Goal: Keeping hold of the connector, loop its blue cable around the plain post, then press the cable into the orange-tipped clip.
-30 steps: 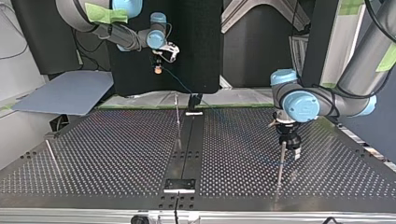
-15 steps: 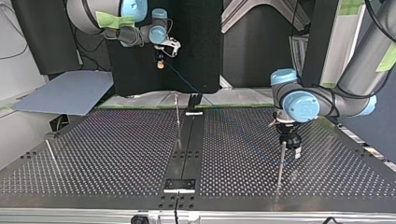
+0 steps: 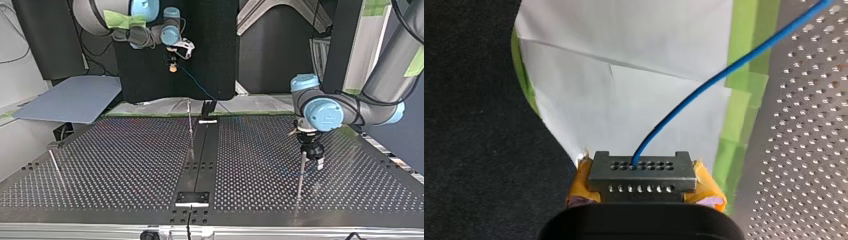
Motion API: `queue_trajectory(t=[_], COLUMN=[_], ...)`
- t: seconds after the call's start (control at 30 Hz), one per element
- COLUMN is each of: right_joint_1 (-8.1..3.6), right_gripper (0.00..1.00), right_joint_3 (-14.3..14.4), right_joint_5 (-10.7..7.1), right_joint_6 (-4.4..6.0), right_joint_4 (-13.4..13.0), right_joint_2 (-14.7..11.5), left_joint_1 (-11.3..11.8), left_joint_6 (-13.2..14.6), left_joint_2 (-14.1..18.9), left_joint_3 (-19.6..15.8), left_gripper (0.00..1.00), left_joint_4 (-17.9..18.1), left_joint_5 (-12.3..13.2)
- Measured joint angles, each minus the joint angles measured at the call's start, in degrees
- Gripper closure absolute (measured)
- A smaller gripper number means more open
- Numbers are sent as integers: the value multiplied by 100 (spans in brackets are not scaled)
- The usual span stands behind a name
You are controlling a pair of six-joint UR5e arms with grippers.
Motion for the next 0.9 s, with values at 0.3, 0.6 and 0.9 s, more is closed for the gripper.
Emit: queue_trajectory(t=[0.3,0.6,0.9], right_joint_1=[-13,21,-36], right_gripper=[100,100,100], right_joint_3=[478,947,1411], right_joint_5=[38,-15,-95], right_joint_6=[211,124,-17], right_joint_4=[-460,-695,-257], right_joint_2=[-482,-951,-1428], left_joint_1=[32,37,60], left_joint_6=[-8,-11,-77], left_joint_2=[2,1,1], left_joint_3=[0,0,0], left_gripper=[0,0,0], left_joint_4=[-5,-5,-12], left_joint_5=[27,41,106])
